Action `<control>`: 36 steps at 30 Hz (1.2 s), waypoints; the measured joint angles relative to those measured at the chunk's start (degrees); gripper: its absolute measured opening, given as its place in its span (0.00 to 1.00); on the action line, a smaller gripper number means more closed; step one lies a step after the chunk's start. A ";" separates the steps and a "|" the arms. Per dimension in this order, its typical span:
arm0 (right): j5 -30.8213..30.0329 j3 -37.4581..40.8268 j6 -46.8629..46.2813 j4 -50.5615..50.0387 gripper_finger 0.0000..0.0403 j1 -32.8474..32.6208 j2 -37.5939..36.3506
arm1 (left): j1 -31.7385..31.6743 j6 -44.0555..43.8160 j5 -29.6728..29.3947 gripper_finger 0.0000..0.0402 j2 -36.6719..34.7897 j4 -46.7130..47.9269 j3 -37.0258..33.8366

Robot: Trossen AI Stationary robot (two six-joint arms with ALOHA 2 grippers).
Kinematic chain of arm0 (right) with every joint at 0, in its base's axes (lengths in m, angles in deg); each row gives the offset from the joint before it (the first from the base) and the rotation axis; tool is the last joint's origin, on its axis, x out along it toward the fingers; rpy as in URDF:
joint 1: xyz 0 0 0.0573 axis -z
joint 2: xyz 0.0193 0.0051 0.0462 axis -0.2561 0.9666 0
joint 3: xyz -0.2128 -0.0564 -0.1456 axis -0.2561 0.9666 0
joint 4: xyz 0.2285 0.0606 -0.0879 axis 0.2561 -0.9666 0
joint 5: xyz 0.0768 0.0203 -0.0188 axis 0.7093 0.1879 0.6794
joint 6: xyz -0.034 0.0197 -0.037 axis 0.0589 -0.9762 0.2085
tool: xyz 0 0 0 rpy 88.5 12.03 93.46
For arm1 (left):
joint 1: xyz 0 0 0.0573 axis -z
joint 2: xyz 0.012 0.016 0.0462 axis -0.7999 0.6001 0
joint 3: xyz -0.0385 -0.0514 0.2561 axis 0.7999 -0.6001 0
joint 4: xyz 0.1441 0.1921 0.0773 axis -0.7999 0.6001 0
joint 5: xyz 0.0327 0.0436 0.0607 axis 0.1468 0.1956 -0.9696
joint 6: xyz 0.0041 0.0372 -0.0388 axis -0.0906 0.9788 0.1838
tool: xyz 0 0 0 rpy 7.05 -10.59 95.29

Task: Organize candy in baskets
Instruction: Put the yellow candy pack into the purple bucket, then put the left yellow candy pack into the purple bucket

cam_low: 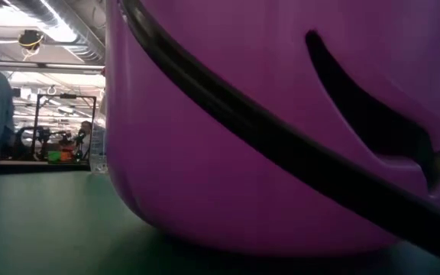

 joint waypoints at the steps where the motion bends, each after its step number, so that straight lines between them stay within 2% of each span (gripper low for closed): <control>1: 0.00 0.00 -0.14 -0.02 0.44 0.00 0.00 | -0.61 1.09 1.16 0.00 0.91 -1.54 0.00; 5: 0.00 0.00 -0.22 -0.02 0.44 0.00 0.00 | -2.55 4.05 5.93 0.00 4.98 -6.69 -0.02; 11: 0.00 0.00 -0.31 -0.02 0.44 0.00 0.00 | -4.52 4.29 15.11 0.00 12.47 -19.20 -0.02; 14: 0.00 0.00 -0.30 -0.02 0.44 0.00 0.00 | -4.77 4.29 17.71 0.00 14.91 -21.85 -0.02; 20: 0.00 0.00 -0.28 -0.02 0.44 0.00 0.00 | -4.77 4.32 17.87 0.02 16.11 -22.31 0.00; 31: -0.90 0.00 -0.26 -0.02 0.44 0.00 0.00 | -5.34 5.65 16.81 0.31 15.67 -21.91 -0.02; 34: -0.90 0.00 -0.26 -0.05 0.44 0.00 0.00 | -5.43 5.28 16.88 0.33 12.91 -18.36 0.00; 36: -0.90 0.00 -0.26 -0.11 0.44 -0.02 0.00 | -5.39 5.22 16.21 0.33 9.60 -12.73 0.03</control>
